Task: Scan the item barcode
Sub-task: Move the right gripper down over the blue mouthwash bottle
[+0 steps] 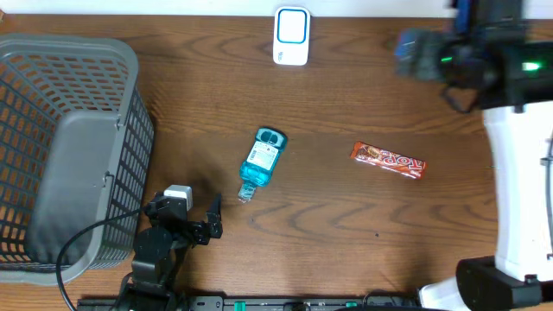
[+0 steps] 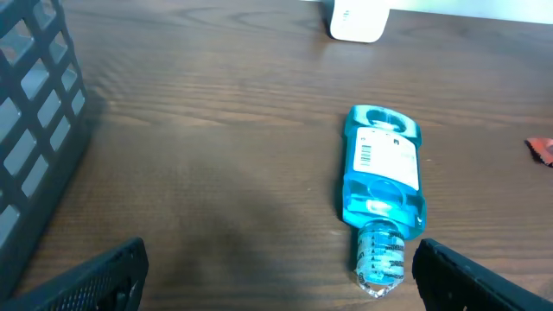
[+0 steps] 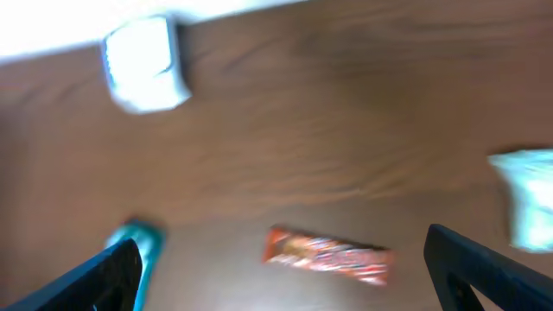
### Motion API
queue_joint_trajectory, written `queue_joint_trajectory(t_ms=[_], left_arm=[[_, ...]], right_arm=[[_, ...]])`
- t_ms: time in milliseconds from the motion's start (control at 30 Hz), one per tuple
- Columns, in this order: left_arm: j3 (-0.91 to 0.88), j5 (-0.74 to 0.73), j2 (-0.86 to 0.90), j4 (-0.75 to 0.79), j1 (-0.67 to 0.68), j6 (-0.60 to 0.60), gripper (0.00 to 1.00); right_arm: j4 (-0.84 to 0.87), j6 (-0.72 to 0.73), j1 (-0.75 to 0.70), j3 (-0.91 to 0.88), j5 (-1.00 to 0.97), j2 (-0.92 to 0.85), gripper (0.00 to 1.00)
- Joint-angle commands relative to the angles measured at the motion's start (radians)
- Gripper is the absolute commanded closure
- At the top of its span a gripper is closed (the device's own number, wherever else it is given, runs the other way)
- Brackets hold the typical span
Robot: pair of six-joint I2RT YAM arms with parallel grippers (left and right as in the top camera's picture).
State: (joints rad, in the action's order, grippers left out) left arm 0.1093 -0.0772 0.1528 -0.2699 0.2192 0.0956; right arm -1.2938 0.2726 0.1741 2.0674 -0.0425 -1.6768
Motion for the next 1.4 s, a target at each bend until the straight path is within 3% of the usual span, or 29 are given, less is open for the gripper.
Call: queue_joint_trajectory(t_ms=[0, 100, 300, 633, 767, 1100, 1367], left_arm=[[-0.023, -0.012, 0.002, -0.008, 0.003, -0.016, 0.02], [-0.023, -0.012, 0.002, -0.008, 0.003, -0.016, 0.02], [-0.023, -0.012, 0.002, -0.008, 0.003, -0.016, 0.02], [-0.023, -0.012, 0.002, -0.008, 0.003, -0.016, 0.02], [-0.023, -0.012, 0.002, -0.008, 0.003, -0.016, 0.02], [-0.023, -0.012, 0.002, -0.008, 0.003, -0.016, 0.02], [-0.023, -0.012, 0.002, -0.008, 0.003, -0.016, 0.02]], right_arm=[[0.005, -0.04, 0.099, -0.028, 0.225, -0.031, 0.01], [0.026, -0.042, 0.184, -0.06, 0.323, -0.06, 0.01], [0.155, 0.039, 0.346, -0.169, 0.299, -0.179, 0.01], [0.297, 0.36, 0.554, -0.204, 0.003, -0.448, 0.01], [0.282, 0.433, 0.602, -0.204, -0.135, -0.501, 0.01], [0.279, 0.456, 0.628, -0.204, -0.098, -0.632, 0.01], [0.233, 0.455, 0.632, -0.204, -0.098, -0.673, 0.3]])
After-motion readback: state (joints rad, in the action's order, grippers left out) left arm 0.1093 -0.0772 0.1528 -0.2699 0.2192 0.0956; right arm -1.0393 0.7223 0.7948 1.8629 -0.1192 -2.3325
